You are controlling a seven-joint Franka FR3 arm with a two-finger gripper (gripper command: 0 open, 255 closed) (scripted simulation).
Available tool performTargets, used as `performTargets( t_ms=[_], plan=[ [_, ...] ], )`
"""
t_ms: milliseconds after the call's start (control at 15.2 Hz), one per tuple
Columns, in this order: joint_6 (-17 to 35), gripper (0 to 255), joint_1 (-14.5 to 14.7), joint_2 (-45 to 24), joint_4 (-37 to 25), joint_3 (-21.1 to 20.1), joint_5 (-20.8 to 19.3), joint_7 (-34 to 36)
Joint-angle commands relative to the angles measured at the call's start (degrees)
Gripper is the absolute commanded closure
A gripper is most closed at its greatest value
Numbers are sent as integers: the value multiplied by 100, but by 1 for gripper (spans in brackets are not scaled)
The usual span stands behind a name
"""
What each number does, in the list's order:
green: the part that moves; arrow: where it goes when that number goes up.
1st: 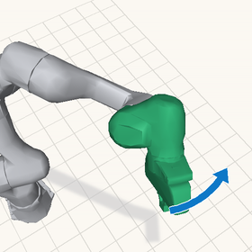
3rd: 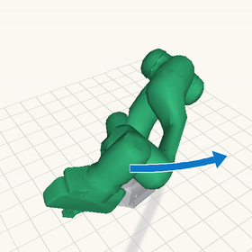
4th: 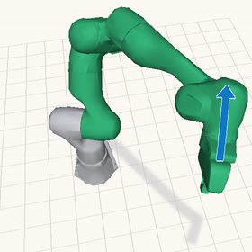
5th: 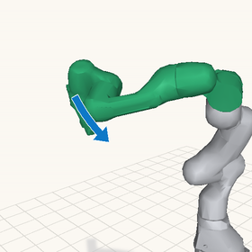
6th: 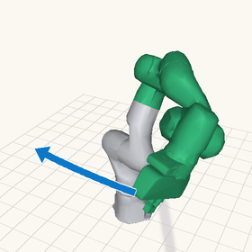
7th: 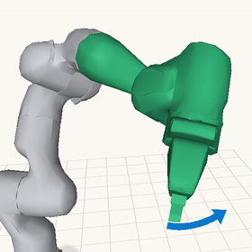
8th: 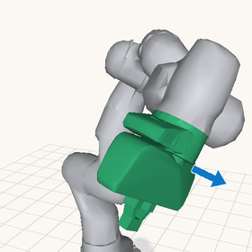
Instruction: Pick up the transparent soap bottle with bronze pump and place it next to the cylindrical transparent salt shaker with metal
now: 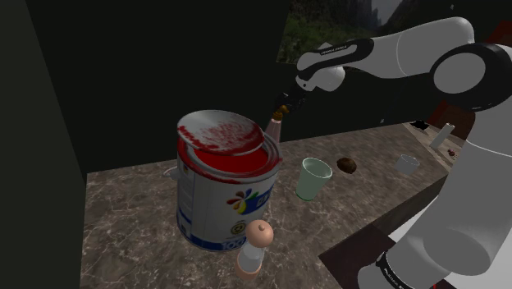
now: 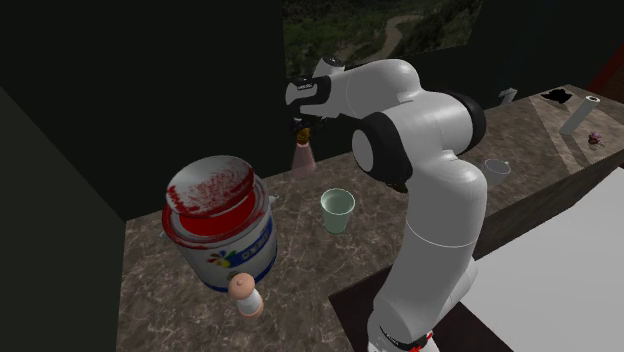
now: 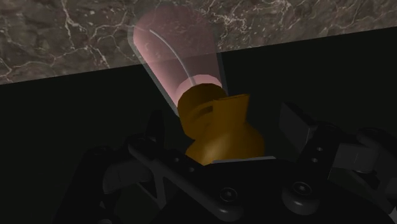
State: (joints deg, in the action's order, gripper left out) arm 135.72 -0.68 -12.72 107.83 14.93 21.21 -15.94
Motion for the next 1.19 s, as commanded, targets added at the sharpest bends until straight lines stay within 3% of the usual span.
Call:
performTargets(
  t_ms=[0,132,198,792,1122],
  plan=[
    [4,0,-1,-2,2,0,2,-2],
    [2,0,0,-1,1,0,1,-2],
    [2,255,0,-1,1,0,1,-2],
    [4,255,-1,-2,2,0,2,-2],
    [-318,255,15,137,-202,38,-140,146]
  ],
)
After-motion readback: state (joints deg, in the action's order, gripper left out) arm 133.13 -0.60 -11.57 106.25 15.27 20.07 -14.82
